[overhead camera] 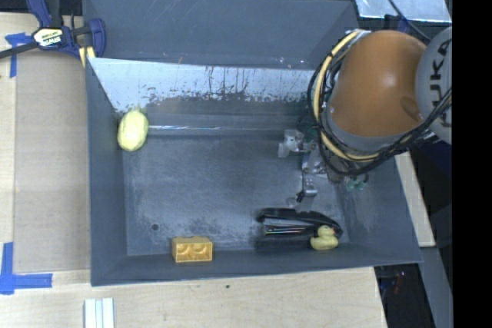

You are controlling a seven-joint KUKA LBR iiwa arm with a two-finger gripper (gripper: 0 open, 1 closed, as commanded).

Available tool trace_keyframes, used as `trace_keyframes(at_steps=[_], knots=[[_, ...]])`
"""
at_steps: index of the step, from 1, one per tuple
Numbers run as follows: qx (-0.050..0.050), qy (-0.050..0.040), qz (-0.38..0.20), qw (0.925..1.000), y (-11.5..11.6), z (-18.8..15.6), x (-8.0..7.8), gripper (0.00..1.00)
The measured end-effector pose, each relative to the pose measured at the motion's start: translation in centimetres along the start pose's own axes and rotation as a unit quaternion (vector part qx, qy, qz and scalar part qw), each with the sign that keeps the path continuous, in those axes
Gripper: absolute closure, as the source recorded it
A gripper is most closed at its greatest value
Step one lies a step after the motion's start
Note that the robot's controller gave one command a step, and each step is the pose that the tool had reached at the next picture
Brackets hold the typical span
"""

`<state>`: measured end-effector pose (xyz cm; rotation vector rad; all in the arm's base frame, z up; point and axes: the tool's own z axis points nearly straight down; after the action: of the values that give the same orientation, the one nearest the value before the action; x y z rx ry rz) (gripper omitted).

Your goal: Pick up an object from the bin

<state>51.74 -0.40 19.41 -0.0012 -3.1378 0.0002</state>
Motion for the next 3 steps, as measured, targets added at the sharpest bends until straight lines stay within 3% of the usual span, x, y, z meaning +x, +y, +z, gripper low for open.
trace_keyframes(at_steps=[1,2,3], knots=[[0.000,-0.0037,0.000,1.0000,0.0,-0.3,-0.2,0.00],[0.000,-0.0058,0.008,0.9999,-3.0,7.6,0.4,0.00],[0.000,-0.0056,-0.007,1.0000,-3.6,9.3,1.0,0.00]])
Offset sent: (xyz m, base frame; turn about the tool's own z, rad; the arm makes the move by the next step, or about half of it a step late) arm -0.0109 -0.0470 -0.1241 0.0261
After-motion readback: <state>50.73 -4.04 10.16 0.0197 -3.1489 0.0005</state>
